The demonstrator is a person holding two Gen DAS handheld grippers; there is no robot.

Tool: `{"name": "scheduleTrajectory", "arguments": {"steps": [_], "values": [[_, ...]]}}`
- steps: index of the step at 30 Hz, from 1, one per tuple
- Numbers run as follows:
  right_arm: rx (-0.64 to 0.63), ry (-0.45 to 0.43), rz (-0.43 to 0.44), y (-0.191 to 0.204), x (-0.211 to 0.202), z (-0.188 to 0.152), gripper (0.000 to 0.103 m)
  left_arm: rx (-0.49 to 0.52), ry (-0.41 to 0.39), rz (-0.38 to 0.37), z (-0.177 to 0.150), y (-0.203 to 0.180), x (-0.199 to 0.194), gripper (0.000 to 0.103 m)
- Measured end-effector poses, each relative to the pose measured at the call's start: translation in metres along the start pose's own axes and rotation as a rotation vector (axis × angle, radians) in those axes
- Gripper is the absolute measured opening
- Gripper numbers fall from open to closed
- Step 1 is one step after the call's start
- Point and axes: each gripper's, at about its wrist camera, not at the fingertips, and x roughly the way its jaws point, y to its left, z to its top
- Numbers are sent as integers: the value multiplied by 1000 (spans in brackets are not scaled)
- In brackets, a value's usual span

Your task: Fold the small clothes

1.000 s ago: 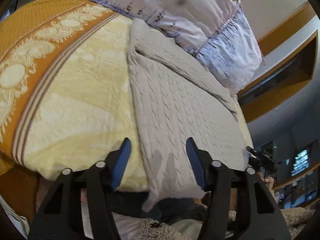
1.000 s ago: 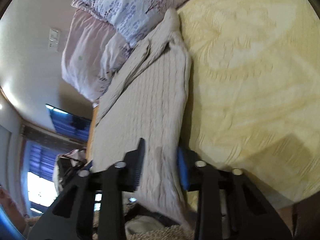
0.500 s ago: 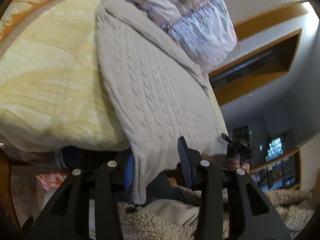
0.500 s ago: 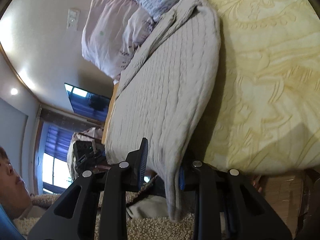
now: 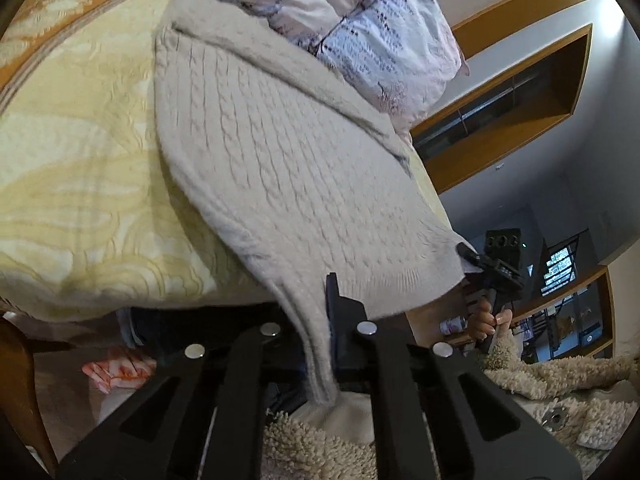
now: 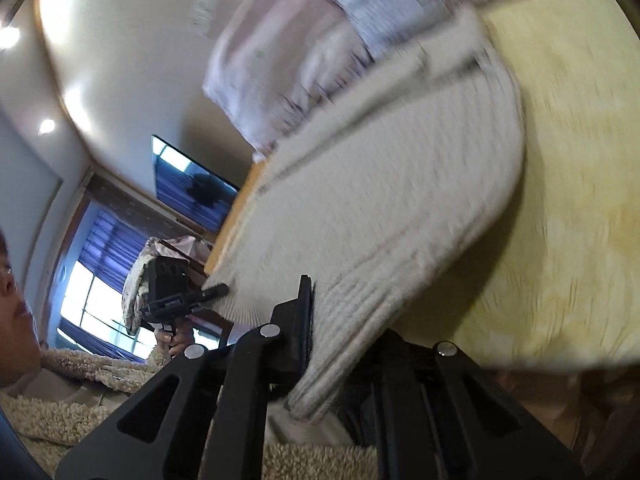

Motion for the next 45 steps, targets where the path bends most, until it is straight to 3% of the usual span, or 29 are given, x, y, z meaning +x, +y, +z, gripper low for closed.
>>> {"name": "scheduleTrajectory", "arguments": {"steps": [7, 20, 34, 45], "values": [[-138, -177, -45, 23, -16, 16, 9, 37, -121, 50, 31, -9, -27, 6], [-248, -318, -124, 33, -18, 61, 8, 94, -284, 176, 123, -32, -40, 6], [-275, -332, -233, 23, 15, 151, 8, 69, -324, 256, 221, -28, -5, 6], [6, -242, -301, -65, 76, 209, 8, -74, -242, 288, 280, 25, 63, 6]]}}
